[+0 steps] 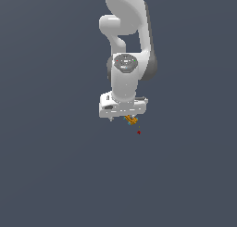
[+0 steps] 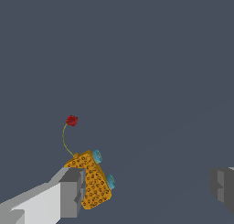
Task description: Pick up the object and move it to a goal position.
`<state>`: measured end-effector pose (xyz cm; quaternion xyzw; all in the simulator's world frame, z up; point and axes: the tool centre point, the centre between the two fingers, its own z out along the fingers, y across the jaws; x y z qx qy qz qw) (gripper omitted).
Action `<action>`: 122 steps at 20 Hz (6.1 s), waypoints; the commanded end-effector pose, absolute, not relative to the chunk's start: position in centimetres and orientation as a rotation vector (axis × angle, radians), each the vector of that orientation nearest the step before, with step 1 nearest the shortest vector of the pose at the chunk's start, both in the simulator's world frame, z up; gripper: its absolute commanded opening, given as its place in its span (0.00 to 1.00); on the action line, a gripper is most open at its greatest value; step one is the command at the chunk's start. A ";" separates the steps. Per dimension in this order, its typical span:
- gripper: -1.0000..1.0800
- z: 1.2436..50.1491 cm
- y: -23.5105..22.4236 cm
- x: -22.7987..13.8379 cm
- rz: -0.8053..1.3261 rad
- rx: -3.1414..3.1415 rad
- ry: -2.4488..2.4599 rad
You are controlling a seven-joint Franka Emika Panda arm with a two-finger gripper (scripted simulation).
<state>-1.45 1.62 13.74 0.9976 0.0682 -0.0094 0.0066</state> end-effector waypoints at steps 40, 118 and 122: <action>0.96 1.5 8.8 -7.0 0.000 2.991 0.959; 0.00 45.0 -0.9 6.0 0.000 2.992 0.959; 0.00 45.2 -1.0 6.1 0.000 2.992 0.959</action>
